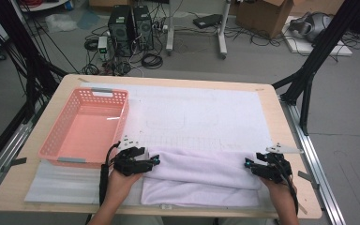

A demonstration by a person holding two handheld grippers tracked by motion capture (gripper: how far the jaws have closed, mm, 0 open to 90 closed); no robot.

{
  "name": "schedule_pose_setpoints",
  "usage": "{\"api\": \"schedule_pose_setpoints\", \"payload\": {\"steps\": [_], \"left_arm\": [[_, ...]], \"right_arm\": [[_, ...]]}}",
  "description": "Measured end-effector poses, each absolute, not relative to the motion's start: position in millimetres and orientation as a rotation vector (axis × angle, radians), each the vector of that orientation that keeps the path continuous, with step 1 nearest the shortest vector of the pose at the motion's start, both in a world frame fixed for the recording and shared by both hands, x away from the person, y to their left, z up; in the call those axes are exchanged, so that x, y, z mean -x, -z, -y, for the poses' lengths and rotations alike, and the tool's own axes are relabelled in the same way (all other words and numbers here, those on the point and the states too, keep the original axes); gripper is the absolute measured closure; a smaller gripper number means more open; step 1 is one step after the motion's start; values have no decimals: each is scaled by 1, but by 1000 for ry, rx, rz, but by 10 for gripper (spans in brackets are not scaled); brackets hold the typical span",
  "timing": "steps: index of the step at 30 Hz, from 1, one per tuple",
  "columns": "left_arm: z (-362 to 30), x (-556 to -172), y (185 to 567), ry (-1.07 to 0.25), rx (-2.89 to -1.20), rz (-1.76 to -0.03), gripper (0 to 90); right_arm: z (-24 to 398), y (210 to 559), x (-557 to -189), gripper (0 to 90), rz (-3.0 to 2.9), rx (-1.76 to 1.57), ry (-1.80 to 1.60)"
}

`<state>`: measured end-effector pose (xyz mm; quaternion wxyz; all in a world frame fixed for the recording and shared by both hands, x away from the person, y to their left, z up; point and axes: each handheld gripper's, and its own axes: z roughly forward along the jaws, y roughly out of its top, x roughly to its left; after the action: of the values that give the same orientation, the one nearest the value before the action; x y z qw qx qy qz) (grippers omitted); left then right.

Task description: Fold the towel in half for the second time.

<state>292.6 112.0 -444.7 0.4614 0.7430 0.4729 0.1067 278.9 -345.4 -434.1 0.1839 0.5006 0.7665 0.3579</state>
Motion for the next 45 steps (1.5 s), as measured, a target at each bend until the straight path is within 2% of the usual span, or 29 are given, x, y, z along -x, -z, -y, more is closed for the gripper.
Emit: {"api": "schedule_pose_setpoints", "payload": {"steps": [3,5,6,8,9,10,13,22,33,35,39,40,45], "left_arm": [[-109,-295,451,-240,-1853,-1184,267],[-109,-294,451,-246,-1860,-1182,275],[-109,-293,451,-250,-1863,-1172,308],[-109,-292,452,-222,-1867,-1146,464],[-109,-291,454,-158,-1859,-1125,595],[-108,-290,454,-166,-1846,-1132,697],[-109,-289,451,-208,-1828,-1126,770],[-96,-318,432,-366,-1756,-1096,774],[-80,-368,442,-395,-1754,-1174,767],[-80,-369,445,-370,-1765,-1204,727],[-84,-360,438,-383,-1781,-1180,556],[-85,-357,435,-393,-1778,-1166,531],[-89,-338,430,-376,-1740,-1103,545]], "right_arm": [[344,442,-288,421,-2221,-1450,-987],[346,442,-287,487,-2226,-1434,-1006],[346,442,-286,546,-2230,-1431,-1019],[349,444,-285,783,-2261,-1441,-1120],[349,445,-284,796,-2256,-1457,-1142],[350,446,-284,810,-2250,-1458,-1156],[352,446,-280,827,-2204,-1394,-1186],[361,429,-306,827,-2067,-1393,-1217],[363,428,-358,824,-2054,-1481,-1114],[361,431,-362,805,-2047,-1486,-1105],[362,432,-358,597,-2007,-1516,-1064],[364,429,-354,597,-1986,-1515,-1081],[372,418,-325,638,-1969,-1435,-1105]]}}
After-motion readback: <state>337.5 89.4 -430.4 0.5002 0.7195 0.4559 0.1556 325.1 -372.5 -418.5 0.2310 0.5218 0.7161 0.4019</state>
